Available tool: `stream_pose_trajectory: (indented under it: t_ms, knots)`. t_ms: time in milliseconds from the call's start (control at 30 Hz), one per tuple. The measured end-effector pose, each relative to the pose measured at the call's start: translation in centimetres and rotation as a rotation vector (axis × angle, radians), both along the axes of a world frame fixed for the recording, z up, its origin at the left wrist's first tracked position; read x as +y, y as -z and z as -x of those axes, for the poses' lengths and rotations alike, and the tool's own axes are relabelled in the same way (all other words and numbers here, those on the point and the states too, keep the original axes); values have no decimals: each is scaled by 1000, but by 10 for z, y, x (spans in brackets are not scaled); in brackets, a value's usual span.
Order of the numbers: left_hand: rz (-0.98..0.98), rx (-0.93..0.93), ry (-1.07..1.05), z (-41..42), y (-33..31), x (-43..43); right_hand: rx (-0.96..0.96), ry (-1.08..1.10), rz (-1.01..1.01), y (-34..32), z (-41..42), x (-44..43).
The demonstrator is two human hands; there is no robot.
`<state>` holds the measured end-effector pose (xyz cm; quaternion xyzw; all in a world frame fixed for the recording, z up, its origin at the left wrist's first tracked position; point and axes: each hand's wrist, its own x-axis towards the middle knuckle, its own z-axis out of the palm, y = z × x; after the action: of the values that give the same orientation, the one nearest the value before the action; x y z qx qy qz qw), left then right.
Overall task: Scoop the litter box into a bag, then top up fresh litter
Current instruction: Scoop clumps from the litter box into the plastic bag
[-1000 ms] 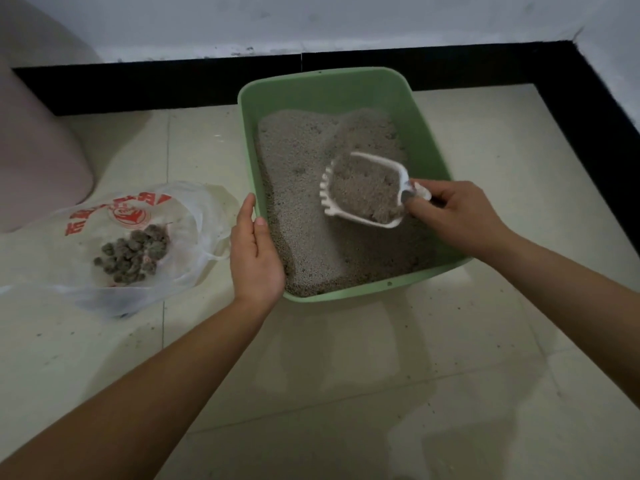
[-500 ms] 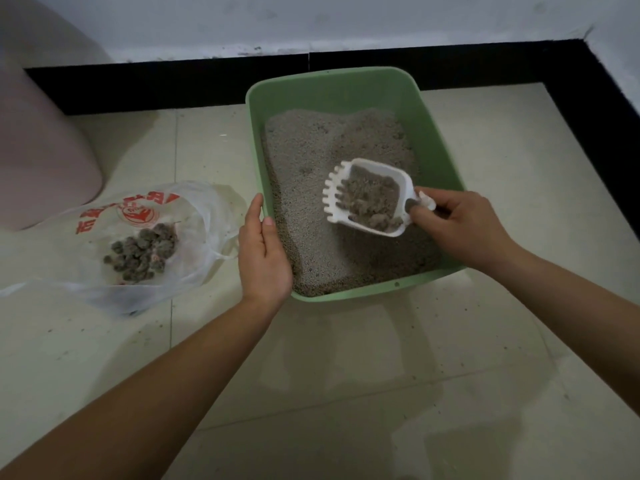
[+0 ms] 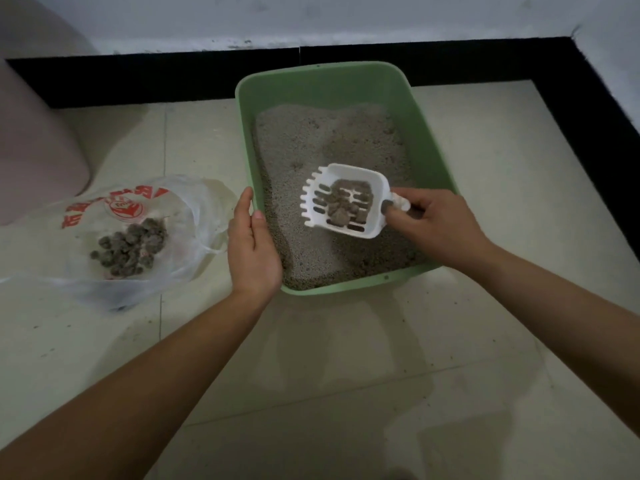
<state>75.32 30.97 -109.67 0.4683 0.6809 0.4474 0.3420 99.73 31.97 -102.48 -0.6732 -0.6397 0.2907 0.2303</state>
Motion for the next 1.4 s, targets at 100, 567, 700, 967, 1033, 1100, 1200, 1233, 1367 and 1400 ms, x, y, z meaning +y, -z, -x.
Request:
stream_pose_trajectory:
  t_ms: [100,567,700,967,1033,1100,1200,1233,1367,1400]
  knots:
    - [-4,-3,-3,0,0,0,41,36,-30,-3,0,0]
    - [68,18,138,56,-24,5,-110,68,-44,-32,16,15]
    - [-76,356,158,118,-46,16,-113,43,-65,-41,42,25]
    - [-74,1012,132,234,-58,29,-125,-209,-137,-59,164,46]
    - [24,956,39,246,-54,26,-338,-303,-203,-56,204,44]
    - [122,887,-62,252,-52,22,-643,-459,-330,-44,239,33]
    - [297,846,-116,258,-49,20,-1070,-796,-447,-25,271,11]
    - [343,825,-117,260,-47,20,-1124,-853,-467,-23,274,8]
    - [338,694,-138,259,-43,24,-1114,-790,-591,-23,268,12]
    - [325,679,-150,257,-43,25,-1070,-761,-597,-24,264,13]
